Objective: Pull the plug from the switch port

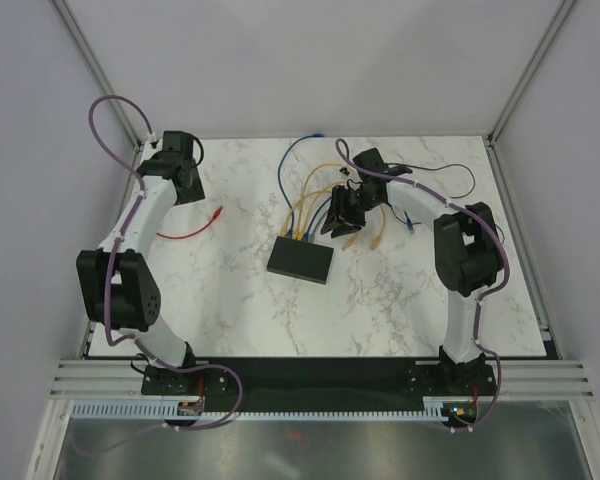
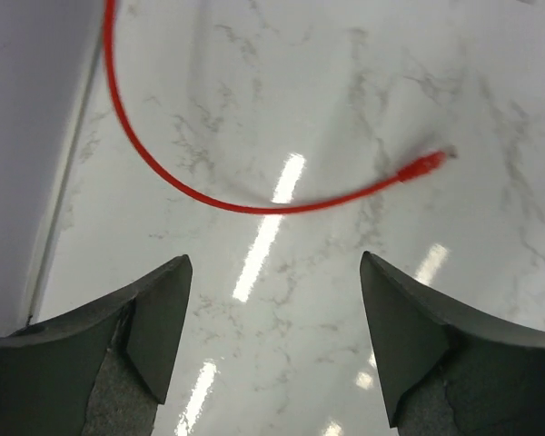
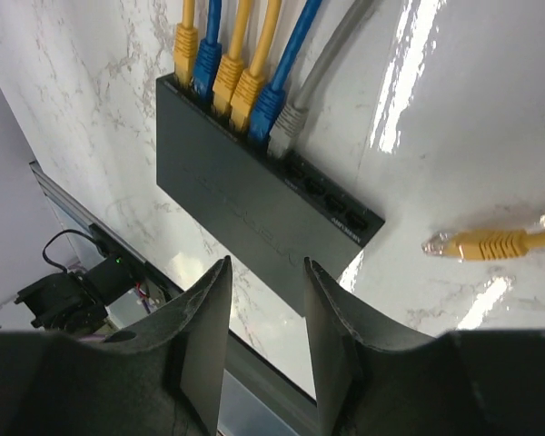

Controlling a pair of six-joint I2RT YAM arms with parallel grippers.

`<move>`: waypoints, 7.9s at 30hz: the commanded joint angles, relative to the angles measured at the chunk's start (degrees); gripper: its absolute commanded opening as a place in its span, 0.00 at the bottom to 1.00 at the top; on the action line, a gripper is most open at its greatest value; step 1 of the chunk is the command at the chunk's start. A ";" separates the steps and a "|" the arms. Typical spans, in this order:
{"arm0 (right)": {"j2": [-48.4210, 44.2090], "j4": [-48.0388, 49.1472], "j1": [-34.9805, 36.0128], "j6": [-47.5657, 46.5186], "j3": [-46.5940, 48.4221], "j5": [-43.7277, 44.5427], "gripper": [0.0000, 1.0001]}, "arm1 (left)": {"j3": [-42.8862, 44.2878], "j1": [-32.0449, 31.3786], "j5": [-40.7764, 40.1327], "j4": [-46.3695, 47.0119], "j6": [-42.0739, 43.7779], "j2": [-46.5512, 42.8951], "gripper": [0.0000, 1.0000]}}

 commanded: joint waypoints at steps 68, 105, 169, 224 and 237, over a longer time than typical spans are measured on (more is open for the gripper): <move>17.73 34.37 0.22 8.37 -6.34 -18.38 0.22 | -10.03 -22.75 50.51 8.21 -19.17 10.23 0.59; 20.90 40.43 -0.22 13.11 -6.69 -20.58 0.04 | -11.43 -21.87 51.21 8.56 -20.57 15.40 0.61; -31.03 -11.24 5.66 -10.44 -28.39 -8.10 0.00 | -10.46 -20.20 76.69 16.12 -17.31 -9.67 0.81; -35.00 -13.18 -2.51 -4.91 -10.55 -2.56 0.56 | -6.95 -4.82 60.15 -5.06 -15.21 -21.96 0.02; -34.74 -13.18 -2.60 -6.05 -11.78 -1.68 0.56 | -11.61 -2.98 35.84 5.92 -16.35 -26.45 0.02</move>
